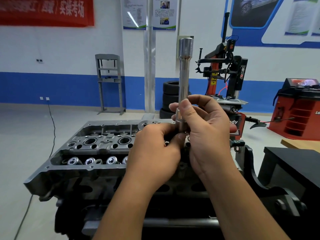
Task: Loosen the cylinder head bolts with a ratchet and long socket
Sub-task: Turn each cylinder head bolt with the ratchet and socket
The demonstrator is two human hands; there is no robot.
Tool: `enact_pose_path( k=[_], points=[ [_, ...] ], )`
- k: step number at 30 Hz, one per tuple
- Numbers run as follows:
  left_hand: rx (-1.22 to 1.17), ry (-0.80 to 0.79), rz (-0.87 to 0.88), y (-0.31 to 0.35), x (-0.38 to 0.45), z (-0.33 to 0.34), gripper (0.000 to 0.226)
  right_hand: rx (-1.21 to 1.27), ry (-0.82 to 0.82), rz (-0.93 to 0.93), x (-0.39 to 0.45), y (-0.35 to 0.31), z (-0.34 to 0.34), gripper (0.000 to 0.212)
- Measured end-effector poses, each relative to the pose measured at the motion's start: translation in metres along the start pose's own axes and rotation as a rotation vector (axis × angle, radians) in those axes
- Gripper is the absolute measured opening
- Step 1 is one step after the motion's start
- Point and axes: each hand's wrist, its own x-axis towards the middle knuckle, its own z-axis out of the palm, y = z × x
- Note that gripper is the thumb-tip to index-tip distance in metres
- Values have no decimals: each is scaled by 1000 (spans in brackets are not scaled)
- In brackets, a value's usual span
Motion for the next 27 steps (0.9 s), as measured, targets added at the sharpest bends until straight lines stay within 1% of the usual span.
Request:
enact_pose_path(
  k=[1,3,6,8,9,12,14,16,18,22,25,27],
  points=[
    [3,11,-8,0,0,0,32,10,-12,8,0,-1,1,5],
    [20,48,-15,-2,0,0,31,16,-12,7,1,-1,2,10],
    [37,77,-10,-5,0,2,23,-2,28,-4,1,0,1,13],
    [61,80,0,-6,1,2,34,25,47,8,2,0,0,14],
    [66,84,4,-8,1,2,34,40,46,18,2,0,-1,14],
    [44,89,5,-11,3,1,19,72,17,41,2,-1,-3,20],
    [22,80,3,-12,4,1,16,84,1,54,2,-1,-2,20],
    [19,80,10,-13,5,1,14,92,-18,58,2,-1,-1,14],
    [21,89,13,-11,5,2,17,111,-43,64,3,-1,-1,5],
    [35,103,-3,-7,3,2,13,120,-65,76,2,-1,-1,6],
    [33,123,-2,-7,3,2,15,113,-58,86,2,-1,0,8],
    [32,134,-11,-8,2,2,19,98,-35,75,2,-1,0,16]
  ],
)
